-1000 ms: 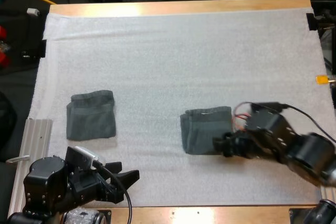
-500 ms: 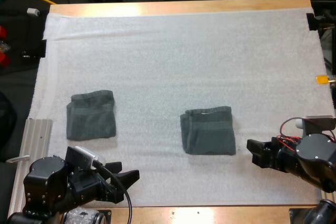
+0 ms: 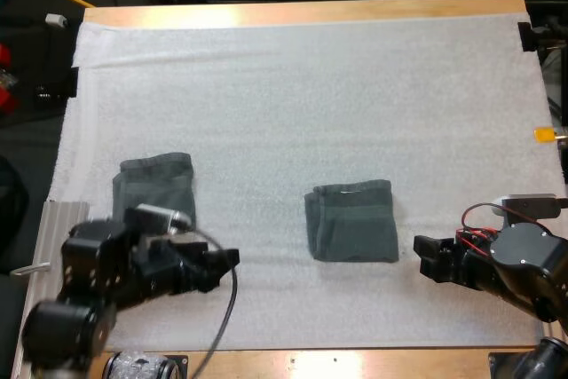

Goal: Pick towel from pile, fold and stack

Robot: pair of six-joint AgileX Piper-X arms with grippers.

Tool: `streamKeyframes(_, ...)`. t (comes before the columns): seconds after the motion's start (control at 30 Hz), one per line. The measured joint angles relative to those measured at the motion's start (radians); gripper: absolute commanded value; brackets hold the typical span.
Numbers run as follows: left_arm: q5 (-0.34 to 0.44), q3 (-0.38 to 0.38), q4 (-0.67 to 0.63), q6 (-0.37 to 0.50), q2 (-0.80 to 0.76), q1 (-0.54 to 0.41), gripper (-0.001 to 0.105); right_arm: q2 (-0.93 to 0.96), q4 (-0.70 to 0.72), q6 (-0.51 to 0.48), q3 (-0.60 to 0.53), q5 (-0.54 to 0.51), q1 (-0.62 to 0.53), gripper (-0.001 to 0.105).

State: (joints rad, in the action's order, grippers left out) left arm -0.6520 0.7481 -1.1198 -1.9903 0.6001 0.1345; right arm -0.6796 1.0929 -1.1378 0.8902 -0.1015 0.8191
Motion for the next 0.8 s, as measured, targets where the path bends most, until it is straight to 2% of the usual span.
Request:
streamKeyframes(0.27,-0.029,0.0,0.105,-0.044,0.215,0.0,0.062,0.0,0.002,0.0,0.0,0.0,0.0,0.064)
streamKeyframes(0.4,-0.106,0.0,0.153,-0.048,0.308,0.012,0.062,0.0,0.002,0.0,0.0,0.0,0.0,0.064)
streamKeyframes(0.63,-0.095,0.0,0.27,-0.085,0.458,0.163,0.062,0.0,0.002,0.017,0.0,0.0,0.0,0.064)
streamKeyframes(0.8,-0.043,0.0,0.403,-0.132,0.567,0.265,0.062,0.0,0.002,0.017,0.0,0.0,0.0,0.064)
